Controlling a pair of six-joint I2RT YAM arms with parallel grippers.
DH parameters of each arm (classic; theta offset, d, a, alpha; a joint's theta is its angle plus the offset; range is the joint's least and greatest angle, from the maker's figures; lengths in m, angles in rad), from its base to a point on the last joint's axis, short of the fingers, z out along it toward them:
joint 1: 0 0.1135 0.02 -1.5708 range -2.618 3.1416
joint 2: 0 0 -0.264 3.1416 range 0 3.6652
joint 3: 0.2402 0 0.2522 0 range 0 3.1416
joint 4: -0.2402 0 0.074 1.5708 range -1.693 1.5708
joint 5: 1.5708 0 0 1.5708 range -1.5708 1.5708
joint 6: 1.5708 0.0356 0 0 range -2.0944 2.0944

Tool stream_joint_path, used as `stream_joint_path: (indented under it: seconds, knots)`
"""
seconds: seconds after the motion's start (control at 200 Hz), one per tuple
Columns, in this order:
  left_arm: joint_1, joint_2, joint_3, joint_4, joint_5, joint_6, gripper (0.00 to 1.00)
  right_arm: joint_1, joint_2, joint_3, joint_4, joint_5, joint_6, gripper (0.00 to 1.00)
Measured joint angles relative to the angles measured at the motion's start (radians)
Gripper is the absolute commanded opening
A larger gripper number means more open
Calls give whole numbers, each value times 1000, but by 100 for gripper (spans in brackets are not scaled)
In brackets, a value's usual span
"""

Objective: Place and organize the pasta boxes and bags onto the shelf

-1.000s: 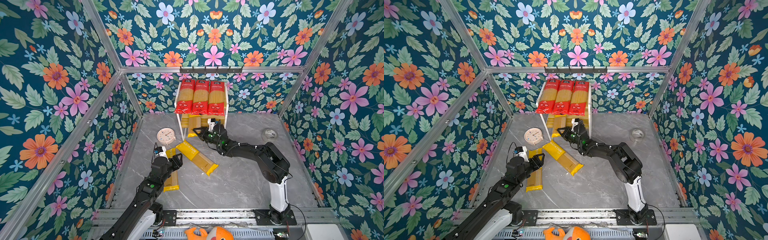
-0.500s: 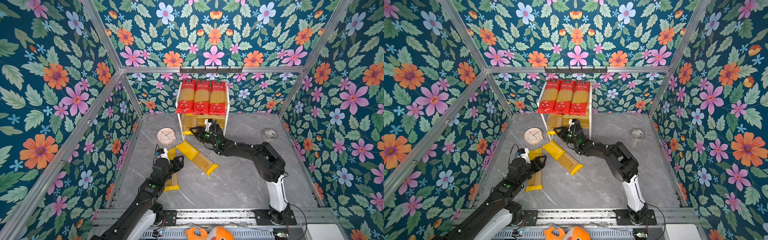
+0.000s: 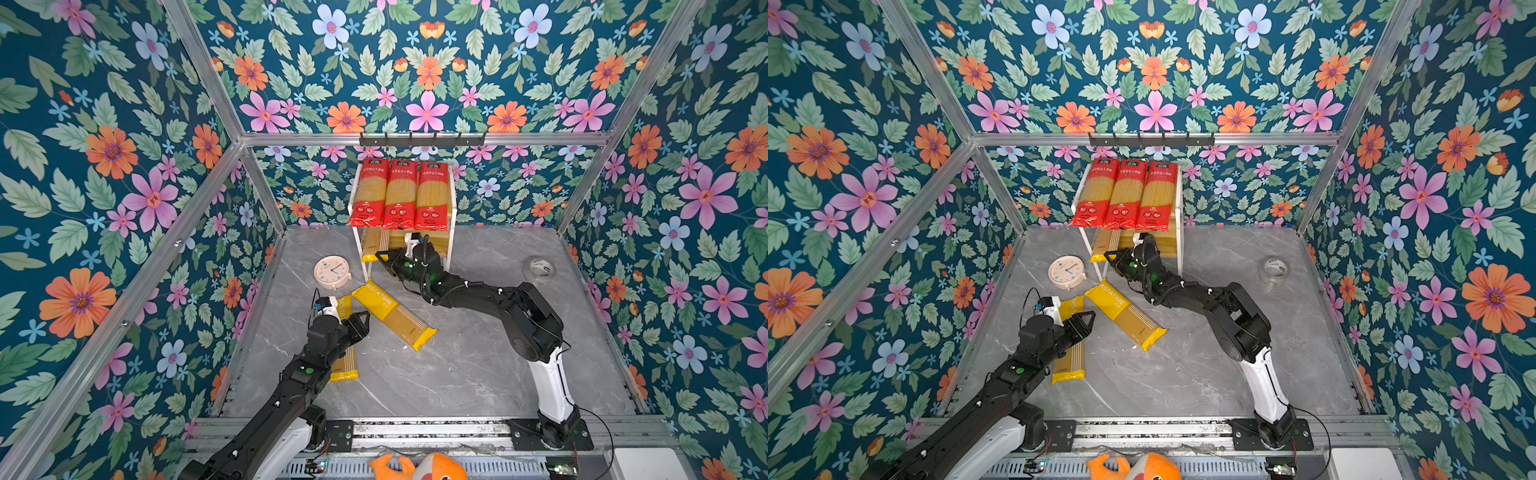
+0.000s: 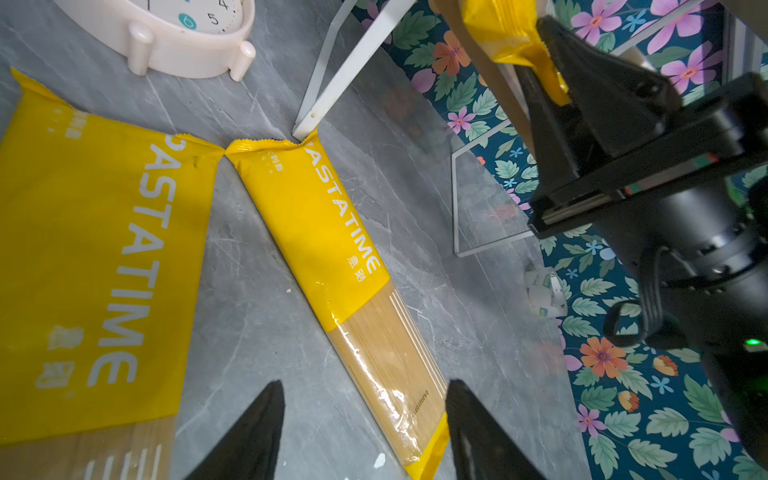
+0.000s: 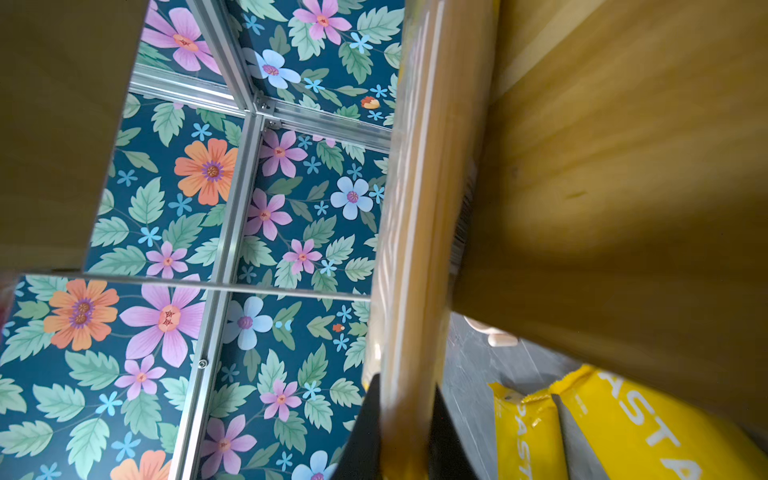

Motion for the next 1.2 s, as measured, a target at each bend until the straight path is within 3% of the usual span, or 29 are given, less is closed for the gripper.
stream_joint_path:
  seconds: [0.14, 0.25, 0.57, 0.94, 1.2]
  knots:
    - [0, -28, -6, -11, -18, 0, 65, 11, -5, -18, -3, -19, 7, 48]
    - [0, -29, -17, -16, -19, 0, 65, 18, -63, -64, -19, -48, -13, 56]
    - [-42, 20, -66, 14, -30, -44, 66, 35, -276, -331, -31, -82, -111, 58]
    - [-308, 105, -91, 32, -203, -146, 67, 55, -443, -632, -151, -93, -238, 58]
    - [-357, 247, -99, 111, -248, -204, 68, 50, -459, -621, -367, -26, -420, 61]
